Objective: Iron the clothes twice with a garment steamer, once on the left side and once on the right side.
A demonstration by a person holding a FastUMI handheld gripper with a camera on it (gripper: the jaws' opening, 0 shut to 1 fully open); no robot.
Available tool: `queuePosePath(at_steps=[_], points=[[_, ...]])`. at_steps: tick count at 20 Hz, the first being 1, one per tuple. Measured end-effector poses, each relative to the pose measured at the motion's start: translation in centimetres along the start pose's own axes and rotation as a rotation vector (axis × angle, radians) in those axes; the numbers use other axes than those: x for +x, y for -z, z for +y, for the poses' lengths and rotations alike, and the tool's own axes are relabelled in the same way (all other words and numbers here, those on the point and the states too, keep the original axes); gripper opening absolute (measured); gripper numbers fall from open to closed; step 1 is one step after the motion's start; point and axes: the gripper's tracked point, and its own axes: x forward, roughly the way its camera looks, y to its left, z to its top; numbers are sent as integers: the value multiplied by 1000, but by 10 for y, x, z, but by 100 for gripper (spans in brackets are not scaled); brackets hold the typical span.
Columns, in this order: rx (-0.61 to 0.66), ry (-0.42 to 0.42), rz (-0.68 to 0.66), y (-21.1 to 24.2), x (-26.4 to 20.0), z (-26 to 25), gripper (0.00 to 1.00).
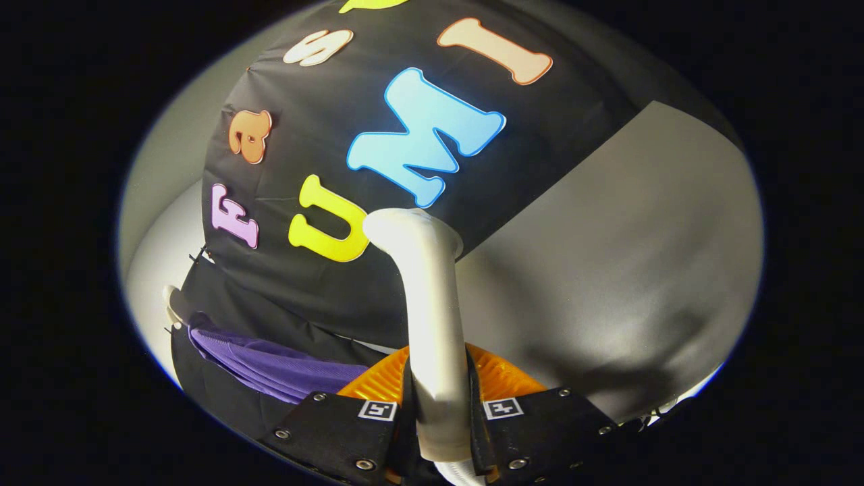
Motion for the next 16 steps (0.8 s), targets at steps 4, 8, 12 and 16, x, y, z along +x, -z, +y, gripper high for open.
queuePosePath(at_steps=[4,8,12,16], points=[[-54,42,-73,40,-40,24,32],[-95,53,-142,84,-76,57,32],[-103,42,-187,132,-107,86,32],[-120,36,-225,170,-130,109,32]])
